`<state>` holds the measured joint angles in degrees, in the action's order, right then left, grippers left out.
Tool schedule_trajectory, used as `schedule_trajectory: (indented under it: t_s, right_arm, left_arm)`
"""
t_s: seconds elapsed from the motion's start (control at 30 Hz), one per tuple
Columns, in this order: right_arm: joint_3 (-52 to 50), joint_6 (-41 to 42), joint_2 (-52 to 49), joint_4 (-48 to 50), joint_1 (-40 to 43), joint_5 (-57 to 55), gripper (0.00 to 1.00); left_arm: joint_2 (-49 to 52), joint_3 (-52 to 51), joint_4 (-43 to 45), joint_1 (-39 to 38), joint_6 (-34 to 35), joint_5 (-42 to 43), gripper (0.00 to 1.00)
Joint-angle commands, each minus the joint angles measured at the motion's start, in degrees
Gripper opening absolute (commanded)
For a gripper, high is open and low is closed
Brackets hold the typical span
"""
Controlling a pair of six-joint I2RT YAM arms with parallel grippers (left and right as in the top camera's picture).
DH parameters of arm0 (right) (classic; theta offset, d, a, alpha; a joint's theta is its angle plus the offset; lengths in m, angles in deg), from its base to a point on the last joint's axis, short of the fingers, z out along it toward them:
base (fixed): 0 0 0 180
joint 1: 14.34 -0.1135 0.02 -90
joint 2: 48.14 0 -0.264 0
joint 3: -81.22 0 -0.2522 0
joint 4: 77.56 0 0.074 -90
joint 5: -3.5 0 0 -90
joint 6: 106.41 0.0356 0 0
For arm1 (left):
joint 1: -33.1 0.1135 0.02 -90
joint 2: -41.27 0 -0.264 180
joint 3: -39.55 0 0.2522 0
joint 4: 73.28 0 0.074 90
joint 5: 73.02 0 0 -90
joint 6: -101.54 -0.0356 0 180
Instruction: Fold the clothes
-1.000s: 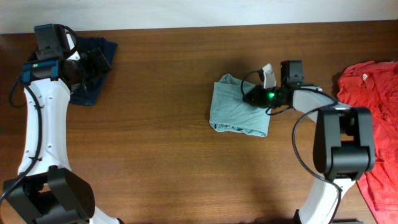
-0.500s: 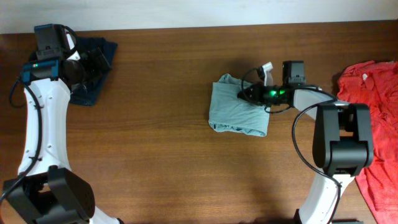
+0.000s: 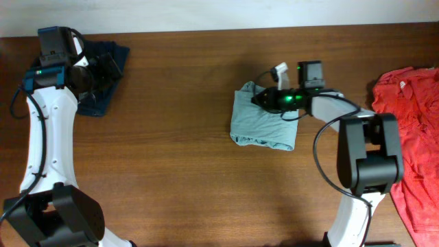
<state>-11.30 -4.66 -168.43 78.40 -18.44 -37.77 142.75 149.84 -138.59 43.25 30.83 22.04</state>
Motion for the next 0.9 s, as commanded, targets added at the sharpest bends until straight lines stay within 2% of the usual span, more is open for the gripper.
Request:
schedule_trajectory:
  t_s: [0.0,0.23,0.47,0.67,0.87]
  right_arm:
    - [0.7,-0.94,-1.84,1.2,-2.73,-7.3,0.04]
    - [0.74,1.42,-7.06,2.73,-3.15,-6.84,0.04]
    - [5.38,1.16,-3.72,1.03,-2.01,7.41,0.04]
    - [11.8,1.14,3.65,-7.43,1.97,9.75,0.04]
    - [11.96,-2.21,5.95,-17.51,8.68,9.09,0.04]
  left_arm:
    - [0.13,-0.07,0.07,0.13,-0.04,-0.39,0.99]
    - [0.13,-0.07,0.07,0.13,-0.04,-0.39,0.99]
    - [0.13,-0.07,0.07,0.13,-0.04,-0.39,0.99]
    - [0.13,-0.07,0.07,0.13,-0.04,-0.39,0.99]
    - [0.13,-0.07,0.07,0.13,-0.04,-0.39,0.99]
